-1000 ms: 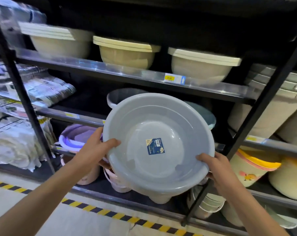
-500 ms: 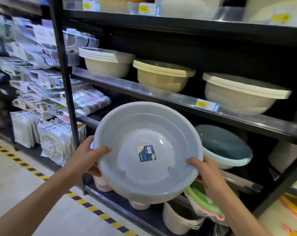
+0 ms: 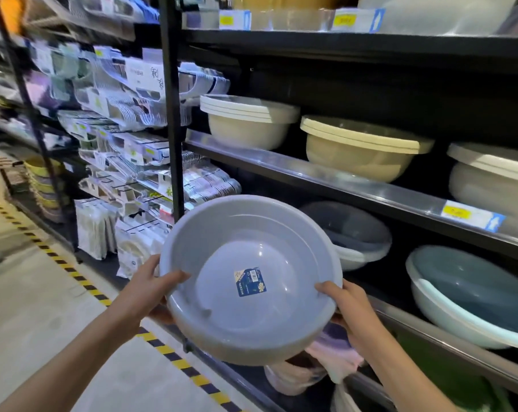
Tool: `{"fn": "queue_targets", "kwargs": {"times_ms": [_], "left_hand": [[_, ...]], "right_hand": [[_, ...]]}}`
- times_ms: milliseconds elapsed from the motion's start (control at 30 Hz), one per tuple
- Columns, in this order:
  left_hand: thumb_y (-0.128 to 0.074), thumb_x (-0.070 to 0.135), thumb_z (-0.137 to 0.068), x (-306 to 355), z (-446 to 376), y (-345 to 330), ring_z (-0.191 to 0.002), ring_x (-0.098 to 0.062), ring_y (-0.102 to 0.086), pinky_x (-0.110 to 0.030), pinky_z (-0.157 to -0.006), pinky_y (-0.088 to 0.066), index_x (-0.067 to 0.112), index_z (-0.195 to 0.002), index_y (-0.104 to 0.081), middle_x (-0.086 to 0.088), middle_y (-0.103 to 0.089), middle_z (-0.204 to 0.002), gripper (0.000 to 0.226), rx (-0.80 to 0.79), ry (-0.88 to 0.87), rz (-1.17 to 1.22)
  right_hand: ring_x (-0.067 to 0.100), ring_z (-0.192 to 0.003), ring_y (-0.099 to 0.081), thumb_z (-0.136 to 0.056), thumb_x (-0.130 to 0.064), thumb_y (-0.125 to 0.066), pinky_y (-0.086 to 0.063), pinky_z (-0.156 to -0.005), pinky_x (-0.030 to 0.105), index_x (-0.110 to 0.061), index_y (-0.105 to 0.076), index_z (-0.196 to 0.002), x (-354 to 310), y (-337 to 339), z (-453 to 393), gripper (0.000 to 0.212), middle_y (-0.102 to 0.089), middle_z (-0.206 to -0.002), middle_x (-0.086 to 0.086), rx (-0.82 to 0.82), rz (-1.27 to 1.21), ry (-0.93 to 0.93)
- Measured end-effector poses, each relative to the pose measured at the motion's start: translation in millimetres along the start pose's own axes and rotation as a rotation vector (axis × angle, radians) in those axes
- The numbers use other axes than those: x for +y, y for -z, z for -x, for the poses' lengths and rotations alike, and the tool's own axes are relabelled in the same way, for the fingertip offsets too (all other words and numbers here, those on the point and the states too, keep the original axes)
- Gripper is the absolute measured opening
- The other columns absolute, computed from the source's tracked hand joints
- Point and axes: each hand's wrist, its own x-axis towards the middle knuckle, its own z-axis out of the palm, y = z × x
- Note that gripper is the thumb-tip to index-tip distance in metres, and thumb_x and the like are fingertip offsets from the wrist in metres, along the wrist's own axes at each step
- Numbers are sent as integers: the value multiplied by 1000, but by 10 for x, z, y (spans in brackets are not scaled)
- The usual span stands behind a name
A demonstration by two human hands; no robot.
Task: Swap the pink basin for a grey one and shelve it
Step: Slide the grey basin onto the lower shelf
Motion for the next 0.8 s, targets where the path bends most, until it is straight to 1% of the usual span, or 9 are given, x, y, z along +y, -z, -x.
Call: {"fn": "queue_targets", "kwargs": {"times_ms": [100,167,233,333,433,500,600,700,800], "left_hand": [[-75,25,-84,3,-258,138,-63,-25,-76,-38,-48,-59,27,-118,-60,-16,-74,-99,37,-14,6,-7],[-73,22,-87,-13,-432,187,-62,-25,-76,-37,-48,-59,25,-119,-60,-17,-73,-99,35,-19,9,-3],[-72,22,-88,-57,-625,212,-62,-27,-76,-38,-48,-59,26,-119,-61,-17,-75,-96,34,-27,9,5],[-74,21,-88,-118,-911,219,-65,-31,-77,-41,-49,-60,27,-117,-63,-12,-78,-89,31,-20,15,23],[-74,22,-88,-141,-1231,218,-69,-34,-77,-44,-52,-61,28,-118,-63,-13,-78,-90,33,-21,27,32],[-75,24,-88,-137,-1463,205,-70,-32,-77,-42,-53,-61,29,-122,-62,-12,-78,-90,36,-26,29,24],[-75,24,-88,-115,-1834,169,-67,-30,-77,-38,-51,-59,27,-124,-62,-11,-79,-85,39,-43,37,16],[-78,25,-83,-35,-2203,138,-74,-35,-78,-42,-56,-61,27,-124,-61,-12,-80,-91,45,-70,58,5],[-79,29,-74,41,-2528,113,-80,-38,-77,-46,-59,-63,30,-123,-59,-11,-80,-97,53,-106,76,14]], "right_hand": [[32,-96,-74,-87,-16,-69,-60,-87,51,-12,-71,-110,37,-216,-223,23,-80,-95,9,27,-12,-17],[32,-96,-74,-87,-17,-70,-57,-92,55,-14,-72,-109,51,-311,-366,23,-80,-95,8,36,-16,-21],[29,-94,-75,-86,-18,-70,-58,-91,52,-15,-72,-110,65,-378,-524,24,-80,-97,7,36,-27,-20],[27,-91,-76,-86,-19,-71,-61,-81,45,-14,-73,-111,76,-451,-798,25,-80,-98,7,40,-43,-8],[25,-88,-77,-86,-21,-72,-61,-77,42,-14,-72,-113,57,-511,-1130,28,-80,-99,8,27,-50,-29],[26,-89,-77,-86,-22,-72,-61,-74,41,-15,-72,-114,64,-551,-1365,29,-80,-101,8,9,-58,-51],[28,-91,-76,-86,-21,-71,-59,-81,44,-14,-71,-115,113,-619,-1745,30,-80,-102,8,22,-71,-80],[26,-86,-77,-84,-19,-71,-57,-75,41,-12,-73,-109,99,-679,-2128,26,-80,-98,9,43,-65,-74],[28,-85,-77,-84,-16,-70,-57,-78,44,-10,-74,-103,83,-743,-2443,20,-80,-95,10,70,-82,-86]]}}
